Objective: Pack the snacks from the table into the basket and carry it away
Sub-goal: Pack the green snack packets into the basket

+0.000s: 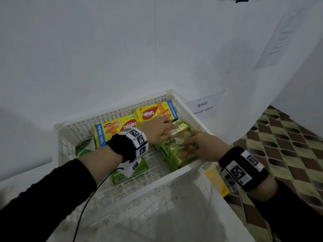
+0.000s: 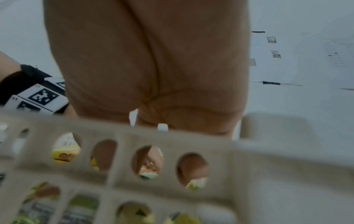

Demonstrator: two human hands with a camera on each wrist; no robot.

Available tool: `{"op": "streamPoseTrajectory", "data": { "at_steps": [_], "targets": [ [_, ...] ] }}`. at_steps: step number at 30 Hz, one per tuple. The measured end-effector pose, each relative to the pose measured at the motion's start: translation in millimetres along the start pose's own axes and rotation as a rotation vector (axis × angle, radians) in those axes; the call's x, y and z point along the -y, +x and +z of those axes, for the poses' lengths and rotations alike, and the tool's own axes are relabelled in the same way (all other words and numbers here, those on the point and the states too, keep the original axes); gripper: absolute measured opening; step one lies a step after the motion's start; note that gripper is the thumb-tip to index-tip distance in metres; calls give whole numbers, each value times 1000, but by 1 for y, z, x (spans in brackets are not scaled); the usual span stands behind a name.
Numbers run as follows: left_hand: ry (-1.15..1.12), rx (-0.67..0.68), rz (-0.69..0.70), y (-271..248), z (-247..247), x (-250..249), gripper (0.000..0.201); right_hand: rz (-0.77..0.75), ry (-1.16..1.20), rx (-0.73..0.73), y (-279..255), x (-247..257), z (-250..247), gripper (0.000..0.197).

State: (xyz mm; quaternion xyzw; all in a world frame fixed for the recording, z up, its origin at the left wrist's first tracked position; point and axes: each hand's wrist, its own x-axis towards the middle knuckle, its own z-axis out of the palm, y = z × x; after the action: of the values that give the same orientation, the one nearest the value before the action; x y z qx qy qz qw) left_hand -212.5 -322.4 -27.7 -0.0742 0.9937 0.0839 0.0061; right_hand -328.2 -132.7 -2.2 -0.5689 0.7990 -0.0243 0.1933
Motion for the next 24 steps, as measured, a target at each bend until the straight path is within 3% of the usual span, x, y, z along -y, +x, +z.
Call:
{"op": "streamPoseTrajectory", "data": {
  "at_steps": [3,6,8,12,15,19,24],
  "targets": [
    [111,-41,-29,-1,2,-3,44,-9,73,-56,0,1,4,43],
    [172,-69,4,-2,8,-8,44,-11,149,-150,0,0,6,27],
    [168,-105,2,-4,8,-7,39,-8,141,-148,-1,-1,6,16],
    [256,-152,43,-7,10,-4,36,-7,142,-96,-4,-3,6,14],
    [256,-181,59,-5,13,-2,36,-10,165,-134,-7,-2,6,16],
    [96,-137,147,1,14,1,39,-8,144,-182,-7,1,8,18],
    [102,-77,112,4,15,2,45,-16,160,-154,-8,0,8,23]
  ]
}}
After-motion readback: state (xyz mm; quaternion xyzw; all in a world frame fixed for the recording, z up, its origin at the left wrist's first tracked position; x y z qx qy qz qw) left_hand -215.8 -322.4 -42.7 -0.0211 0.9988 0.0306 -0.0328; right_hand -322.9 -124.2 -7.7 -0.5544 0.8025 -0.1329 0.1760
